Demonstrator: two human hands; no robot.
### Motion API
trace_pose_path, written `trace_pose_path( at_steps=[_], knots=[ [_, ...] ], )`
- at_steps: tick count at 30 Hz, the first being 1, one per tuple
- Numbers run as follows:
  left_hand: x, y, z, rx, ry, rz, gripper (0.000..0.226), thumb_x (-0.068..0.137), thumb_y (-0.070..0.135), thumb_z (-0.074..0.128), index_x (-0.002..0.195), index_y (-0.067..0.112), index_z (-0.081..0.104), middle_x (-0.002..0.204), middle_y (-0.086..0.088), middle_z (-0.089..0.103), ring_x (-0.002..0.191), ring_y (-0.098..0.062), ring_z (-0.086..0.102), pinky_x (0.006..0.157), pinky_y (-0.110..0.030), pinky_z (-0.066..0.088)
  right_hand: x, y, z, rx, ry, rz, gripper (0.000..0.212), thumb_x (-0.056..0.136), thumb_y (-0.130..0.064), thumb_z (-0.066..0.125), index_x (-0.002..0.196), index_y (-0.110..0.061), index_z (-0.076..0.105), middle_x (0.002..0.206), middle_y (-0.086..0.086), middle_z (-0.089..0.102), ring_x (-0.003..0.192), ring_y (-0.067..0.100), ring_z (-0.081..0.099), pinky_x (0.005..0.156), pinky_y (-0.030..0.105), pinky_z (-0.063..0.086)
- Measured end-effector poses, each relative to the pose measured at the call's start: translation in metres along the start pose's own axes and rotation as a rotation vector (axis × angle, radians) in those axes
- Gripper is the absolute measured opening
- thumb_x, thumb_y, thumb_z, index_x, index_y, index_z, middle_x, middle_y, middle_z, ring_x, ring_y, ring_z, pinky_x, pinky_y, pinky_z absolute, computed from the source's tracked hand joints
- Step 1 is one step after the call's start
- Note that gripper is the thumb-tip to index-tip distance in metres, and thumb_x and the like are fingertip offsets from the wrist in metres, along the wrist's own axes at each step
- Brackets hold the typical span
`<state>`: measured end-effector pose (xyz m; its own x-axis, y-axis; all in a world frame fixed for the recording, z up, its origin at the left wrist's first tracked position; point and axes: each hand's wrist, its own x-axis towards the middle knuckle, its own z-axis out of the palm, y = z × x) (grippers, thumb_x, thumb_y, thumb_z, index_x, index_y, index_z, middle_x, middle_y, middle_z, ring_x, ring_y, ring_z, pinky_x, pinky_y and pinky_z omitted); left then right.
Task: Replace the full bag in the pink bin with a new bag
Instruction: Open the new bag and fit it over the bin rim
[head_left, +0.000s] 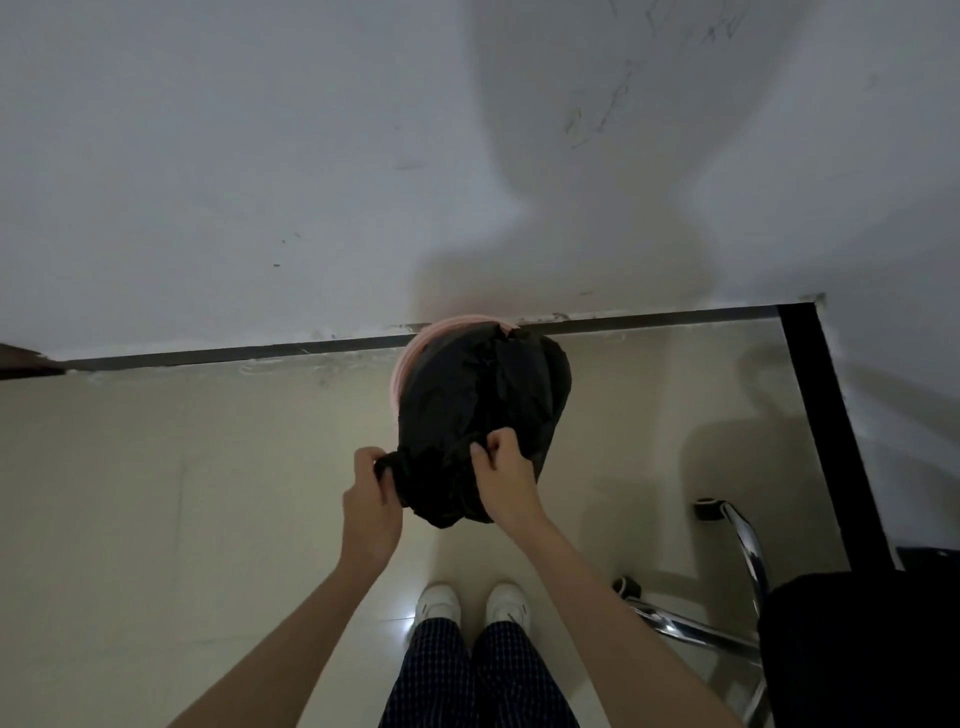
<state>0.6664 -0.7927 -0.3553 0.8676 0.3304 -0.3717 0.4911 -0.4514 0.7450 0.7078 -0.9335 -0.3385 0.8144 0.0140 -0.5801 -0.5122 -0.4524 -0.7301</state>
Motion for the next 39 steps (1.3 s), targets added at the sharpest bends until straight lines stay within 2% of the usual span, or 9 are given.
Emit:
trace_pose_path(
  at_steps=[6, 10, 13, 16, 19, 24, 30, 33, 39],
  knots=[
    [-0.019, -0.029, -0.011, 0.038, -0.092, 0.039, 0.021, 0.092, -0.004, 0.037, 0.095, 0.016, 0.04, 0.068, 0.001, 0.055, 0.053, -0.015, 0.05, 0.049, -0.013, 0.039, -0.018, 0.0, 0.036, -0.208, -0.27, -0.084, 0.013, 0.096, -0.024, 0.04, 0.09, -0.014, 0.034, 0.071, 0.002, 0.048, 0.068, 0.024, 0.052, 0.061, 0.037, 0.042],
    [0.021, -0.018, -0.004, 0.011, -0.153, 0.307, 0.019, 0.091, 0.016, 0.038, 0.097, 0.03, 0.049, 0.105, 0.003, 0.06, 0.091, -0.003, 0.056, 0.078, -0.009, 0.043, 0.016, 0.015, 0.013, -0.501, 0.091, -0.412, 0.032, 0.089, -0.029, 0.034, 0.102, -0.006, 0.052, 0.103, 0.016, 0.064, 0.095, 0.034, 0.06, 0.076, 0.042, 0.053],
    [0.079, -0.018, 0.015, 0.241, -0.152, 0.483, 0.015, 0.088, 0.017, 0.042, 0.099, 0.016, 0.052, 0.125, -0.017, 0.055, 0.114, -0.025, 0.052, 0.096, -0.028, 0.04, 0.073, 0.034, -0.011, -0.736, 0.078, -0.385, 0.028, 0.095, -0.024, 0.038, 0.112, -0.005, 0.05, 0.147, 0.011, 0.037, 0.137, 0.04, 0.025, 0.104, 0.056, 0.032],
    [0.127, -0.039, 0.05, 0.584, -0.254, 0.545, 0.012, 0.09, 0.022, 0.038, 0.1, 0.029, 0.038, 0.146, -0.018, 0.035, 0.133, -0.04, 0.032, 0.103, -0.052, 0.034, 0.125, 0.073, -0.009, -1.002, -0.089, -0.386, 0.027, 0.098, -0.027, 0.034, 0.121, -0.016, 0.041, 0.157, 0.006, 0.006, 0.141, 0.042, -0.006, 0.108, 0.066, 0.008],
    [0.169, -0.067, 0.096, 0.807, -0.391, 0.539, 0.015, 0.095, 0.025, 0.035, 0.109, 0.028, 0.038, 0.155, -0.013, 0.01, 0.142, -0.035, 0.007, 0.11, -0.055, 0.016, 0.174, 0.111, 0.012, -1.059, -0.169, -0.383, 0.031, 0.098, -0.03, 0.033, 0.127, -0.022, 0.036, 0.157, 0.006, -0.002, 0.14, 0.043, -0.011, 0.107, 0.067, 0.004],
    [0.225, -0.104, 0.16, 0.986, -0.471, 0.612, 0.026, 0.095, 0.025, 0.035, 0.12, 0.022, 0.041, 0.156, -0.014, 0.003, 0.142, -0.034, 0.001, 0.108, -0.059, 0.015, 0.257, 0.157, 0.046, -1.066, -0.314, -0.311, 0.048, 0.097, -0.037, 0.029, 0.143, -0.032, 0.014, 0.157, 0.005, -0.008, 0.14, 0.042, -0.01, 0.107, 0.065, 0.003],
    [0.27, -0.126, 0.19, 0.836, -0.66, 0.603, 0.014, 0.085, 0.011, 0.05, 0.099, 0.012, 0.054, 0.118, -0.018, 0.053, 0.111, -0.035, 0.051, 0.09, -0.043, 0.044, 0.31, 0.173, 0.057, -1.147, -0.495, -0.249, 0.042, 0.096, -0.025, 0.033, 0.137, -0.017, 0.034, 0.15, 0.015, 0.028, 0.133, 0.035, 0.03, 0.11, 0.049, 0.025],
    [0.27, -0.089, 0.165, 0.644, -0.505, 0.757, 0.007, 0.081, 0.009, 0.055, 0.088, 0.011, 0.056, 0.106, -0.014, 0.063, 0.099, -0.028, 0.057, 0.085, -0.037, 0.045, 0.295, 0.135, 0.029, -0.99, -0.33, -0.462, 0.029, 0.091, -0.013, 0.044, 0.118, -0.007, 0.048, 0.124, 0.022, 0.055, 0.11, 0.035, 0.053, 0.089, 0.038, 0.042],
    [0.271, -0.006, 0.063, 0.251, -0.044, 0.915, 0.008, 0.084, 0.012, 0.053, 0.088, 0.007, 0.057, 0.078, -0.009, 0.065, 0.072, -0.025, 0.061, 0.068, -0.032, 0.046, 0.266, 0.042, -0.067, -0.607, 0.224, -0.806, 0.013, 0.089, -0.014, 0.054, 0.095, -0.002, 0.051, 0.089, 0.022, 0.065, 0.08, 0.034, 0.059, 0.063, 0.034, 0.035]
  ],
)
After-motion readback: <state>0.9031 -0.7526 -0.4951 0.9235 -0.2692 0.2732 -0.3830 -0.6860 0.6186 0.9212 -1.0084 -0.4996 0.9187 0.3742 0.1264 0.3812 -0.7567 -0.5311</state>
